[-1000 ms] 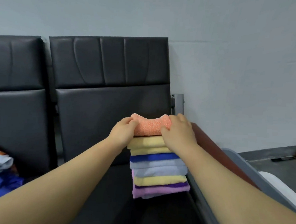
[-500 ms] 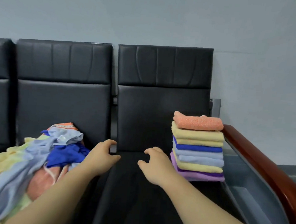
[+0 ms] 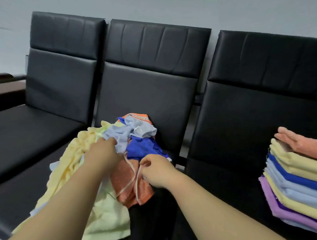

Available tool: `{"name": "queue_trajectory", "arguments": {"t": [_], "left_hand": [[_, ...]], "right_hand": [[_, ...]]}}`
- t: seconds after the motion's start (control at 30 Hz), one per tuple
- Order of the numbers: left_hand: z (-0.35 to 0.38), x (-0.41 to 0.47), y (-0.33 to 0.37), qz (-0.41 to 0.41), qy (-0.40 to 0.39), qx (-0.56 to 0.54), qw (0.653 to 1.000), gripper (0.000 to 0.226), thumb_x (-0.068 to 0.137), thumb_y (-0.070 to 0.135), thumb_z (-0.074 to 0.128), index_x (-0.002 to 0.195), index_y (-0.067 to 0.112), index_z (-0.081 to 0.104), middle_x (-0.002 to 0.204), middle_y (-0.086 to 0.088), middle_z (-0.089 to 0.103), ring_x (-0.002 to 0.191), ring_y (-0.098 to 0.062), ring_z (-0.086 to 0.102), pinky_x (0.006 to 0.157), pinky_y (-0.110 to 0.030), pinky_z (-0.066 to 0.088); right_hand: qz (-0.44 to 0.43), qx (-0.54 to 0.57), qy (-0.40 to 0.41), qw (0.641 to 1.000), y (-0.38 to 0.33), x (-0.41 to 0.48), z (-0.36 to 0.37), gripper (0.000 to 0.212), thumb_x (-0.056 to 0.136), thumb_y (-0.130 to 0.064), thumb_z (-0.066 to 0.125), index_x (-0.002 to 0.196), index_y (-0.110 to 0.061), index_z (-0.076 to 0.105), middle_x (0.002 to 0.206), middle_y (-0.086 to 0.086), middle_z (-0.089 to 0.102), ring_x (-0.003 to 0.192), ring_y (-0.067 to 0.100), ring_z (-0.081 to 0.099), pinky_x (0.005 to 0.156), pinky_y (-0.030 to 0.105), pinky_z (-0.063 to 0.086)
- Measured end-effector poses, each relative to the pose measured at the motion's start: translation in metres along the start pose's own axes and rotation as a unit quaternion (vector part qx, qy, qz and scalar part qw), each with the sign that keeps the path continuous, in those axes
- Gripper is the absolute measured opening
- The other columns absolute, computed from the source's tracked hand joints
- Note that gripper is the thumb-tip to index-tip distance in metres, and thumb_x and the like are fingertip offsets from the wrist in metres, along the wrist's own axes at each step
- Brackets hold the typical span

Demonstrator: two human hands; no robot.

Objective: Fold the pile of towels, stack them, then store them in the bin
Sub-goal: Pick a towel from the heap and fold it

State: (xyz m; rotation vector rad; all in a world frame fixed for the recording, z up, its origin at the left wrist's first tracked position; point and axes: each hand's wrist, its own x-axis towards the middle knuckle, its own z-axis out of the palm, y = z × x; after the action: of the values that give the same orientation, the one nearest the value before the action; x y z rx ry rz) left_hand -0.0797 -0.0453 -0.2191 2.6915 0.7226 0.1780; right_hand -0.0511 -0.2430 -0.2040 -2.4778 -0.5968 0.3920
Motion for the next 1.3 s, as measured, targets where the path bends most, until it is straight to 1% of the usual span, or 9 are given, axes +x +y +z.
{"name": "queue_trajectory", "arguments": {"t": [0.27, 0.4, 0.53, 0.77, 0.9, 1.0, 1.07, 1.17, 1.3], "left_hand": [[-0.009, 0.011, -0.002, -0.067, -0.107, 0.022, 0.992, 0.024, 0.091, 0.039, 0.067, 0.1, 0.017, 0.066, 0.102, -0.005, 0.067, 0.106, -0.029, 0.065, 0.101, -0.042, 0.05], [-0.017, 0.002, 0.012, -0.055, -0.086, -0.179, 0.979, 0.031, 0.1, 0.031, 0.056, 0.071, 0.022, 0.05, 0.086, -0.006, 0.063, 0.098, -0.023, 0.061, 0.098, -0.04, 0.049], [-0.022, -0.006, 0.028, -0.059, -0.04, -0.421, 0.904, 0.028, 0.097, 0.019, 0.06, 0.071, 0.012, 0.053, 0.079, -0.012, 0.057, 0.078, -0.028, 0.057, 0.066, -0.031, 0.042], [-0.041, -0.025, 0.055, -0.024, -0.043, -0.611, 0.79, 0.026, 0.09, 0.019, 0.067, 0.101, -0.004, 0.061, 0.097, -0.025, 0.069, 0.088, -0.028, 0.067, 0.083, -0.048, 0.056], [-0.037, -0.033, 0.055, -0.046, -0.028, -0.639, 0.767, 0.012, 0.092, 0.013, 0.068, 0.085, 0.006, 0.06, 0.091, -0.015, 0.066, 0.086, -0.027, 0.065, 0.077, -0.045, 0.051], [-0.027, -0.039, 0.057, -0.124, -0.096, -0.666, 0.729, 0.025, 0.09, 0.015, 0.075, 0.109, 0.001, 0.07, 0.099, -0.016, 0.076, 0.083, -0.028, 0.075, 0.08, -0.043, 0.061], [-0.022, -0.046, 0.059, -0.182, -0.147, -0.687, 0.688, 0.036, 0.089, 0.02, 0.078, 0.119, 0.003, 0.067, 0.081, -0.01, 0.075, 0.062, -0.021, 0.072, 0.064, -0.033, 0.062], [-0.019, -0.057, 0.063, -0.261, -0.199, -0.709, 0.624, 0.053, 0.077, 0.041, 0.087, 0.119, 0.016, 0.068, 0.094, -0.003, 0.076, 0.083, -0.021, 0.072, 0.078, -0.036, 0.061], [-0.02, -0.067, 0.08, -0.2, -0.224, -0.744, 0.597, 0.041, 0.09, 0.056, 0.068, 0.113, 0.022, 0.064, 0.094, -0.007, 0.067, 0.08, -0.028, 0.066, 0.07, -0.043, 0.057]], "right_hand": [[0.009, 0.028, -0.081, 0.996, -0.018, 0.029, 0.056, 0.056, 0.092, -0.03, 0.064, 0.146, -0.026, 0.054, 0.147, 0.0, 0.055, 0.129, 0.026, 0.058, 0.103, 0.037, 0.05], [0.024, 0.146, -0.098, 0.984, -0.012, 0.028, 0.051, 0.059, 0.07, -0.037, 0.07, 0.13, -0.031, 0.07, 0.127, -0.007, 0.073, 0.118, 0.018, 0.066, 0.107, 0.037, 0.052], [0.037, 0.336, -0.114, 0.934, -0.002, 0.014, 0.036, 0.024, 0.076, -0.019, 0.064, 0.094, -0.024, 0.079, 0.1, 0.003, 0.079, 0.104, 0.027, 0.072, 0.103, 0.048, 0.053], [0.033, 0.353, -0.107, 0.929, 0.008, -0.016, -0.012, 0.014, 0.093, -0.018, 0.076, 0.105, -0.011, 0.075, 0.104, 0.005, 0.079, 0.106, 0.025, 0.072, 0.098, 0.039, 0.054], [-0.013, 0.374, -0.064, 0.925, 0.011, -0.042, -0.067, 0.005, 0.097, -0.011, 0.069, 0.096, -0.007, 0.073, 0.096, 0.011, 0.076, 0.091, 0.023, 0.071, 0.083, 0.033, 0.055], [-0.037, 0.411, 0.002, 0.911, 0.007, -0.06, -0.097, 0.014, 0.1, -0.012, 0.065, 0.106, -0.001, 0.072, 0.103, 0.018, 0.075, 0.098, 0.031, 0.067, 0.09, 0.044, 0.052], [-0.05, 0.464, 0.007, 0.884, 0.0, -0.067, -0.108, 0.031, 0.102, -0.014, 0.062, 0.125, 0.007, 0.064, 0.121, 0.028, 0.07, 0.108, 0.038, 0.067, 0.1, 0.05, 0.051], [-0.066, 0.558, -0.001, 0.827, -0.01, -0.081, -0.12, 0.045, 0.105, -0.024, 0.056, 0.137, 0.008, 0.057, 0.134, 0.031, 0.064, 0.12, 0.038, 0.066, 0.105, 0.048, 0.052], [-0.068, 0.612, 0.003, 0.788, -0.011, -0.094, -0.125, 0.044, 0.109, -0.03, 0.047, 0.133, 0.003, 0.062, 0.13, 0.022, 0.069, 0.122, 0.032, 0.066, 0.105, 0.042, 0.052]]}}
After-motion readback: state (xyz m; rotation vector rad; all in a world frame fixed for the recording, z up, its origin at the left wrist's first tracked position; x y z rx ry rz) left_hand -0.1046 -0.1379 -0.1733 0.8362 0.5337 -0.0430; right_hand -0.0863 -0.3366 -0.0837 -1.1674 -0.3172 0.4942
